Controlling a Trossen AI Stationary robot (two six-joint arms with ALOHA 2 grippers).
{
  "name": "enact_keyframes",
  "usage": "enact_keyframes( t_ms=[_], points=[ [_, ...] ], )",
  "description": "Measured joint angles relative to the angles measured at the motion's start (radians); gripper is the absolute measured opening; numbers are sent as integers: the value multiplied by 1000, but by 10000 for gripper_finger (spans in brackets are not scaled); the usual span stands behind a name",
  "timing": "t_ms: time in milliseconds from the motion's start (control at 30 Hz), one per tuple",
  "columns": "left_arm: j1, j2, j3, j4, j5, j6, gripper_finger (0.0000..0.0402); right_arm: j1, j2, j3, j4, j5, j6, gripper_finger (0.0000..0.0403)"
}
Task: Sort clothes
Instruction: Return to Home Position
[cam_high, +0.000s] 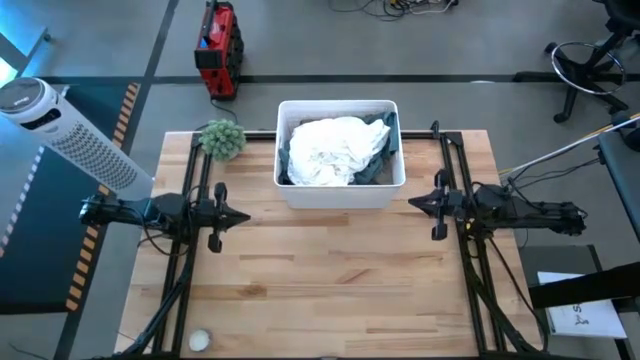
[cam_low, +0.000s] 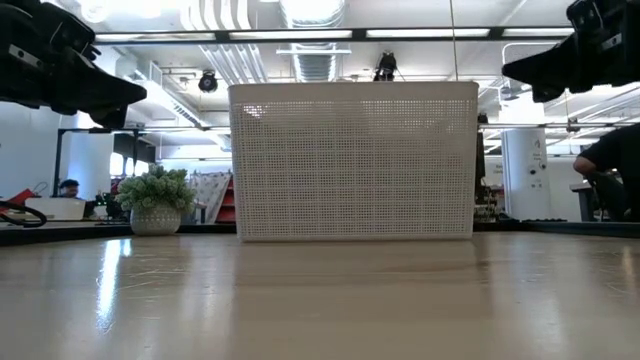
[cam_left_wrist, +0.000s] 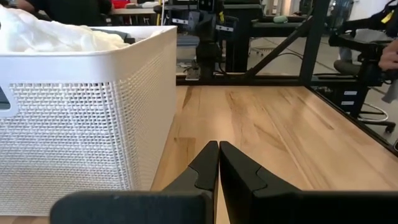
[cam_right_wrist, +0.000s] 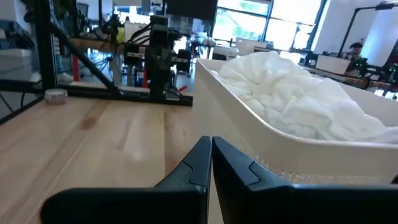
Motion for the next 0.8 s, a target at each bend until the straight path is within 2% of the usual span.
enact_keyframes(
  t_ms=[100,333,800],
  points=[
    [0,0,0,1,0,-5,0,0,-43,-31,4,2,10,0],
    [0,0,-1,35,0,-27,0,0,-42,-49,-6,4,12,0],
    [22,0,-90,214,35,-35,0,0,-42,-49,-39,-7,36,0]
  ],
)
